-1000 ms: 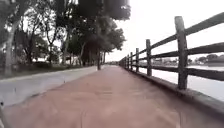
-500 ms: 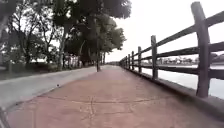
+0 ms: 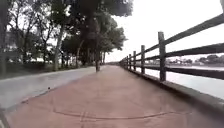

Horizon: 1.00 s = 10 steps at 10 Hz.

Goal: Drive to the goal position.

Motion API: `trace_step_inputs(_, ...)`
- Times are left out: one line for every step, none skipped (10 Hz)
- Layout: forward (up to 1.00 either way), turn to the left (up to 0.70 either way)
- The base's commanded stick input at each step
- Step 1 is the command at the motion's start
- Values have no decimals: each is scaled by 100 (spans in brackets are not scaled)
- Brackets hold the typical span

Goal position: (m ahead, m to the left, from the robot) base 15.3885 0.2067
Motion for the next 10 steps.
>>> trace_step_inputs(100, 0)
trace_step_inputs(100, 0)
trace_step_inputs(100, 0)
trace_step_inputs(100, 0)
trace_step_inputs(100, 0)
trace_step_inputs(100, 0)
trace_step_inputs(100, 0)
trace_step_inputs(100, 0)
trace_step_inputs(100, -21)
trace_step_inputs(100, -37)
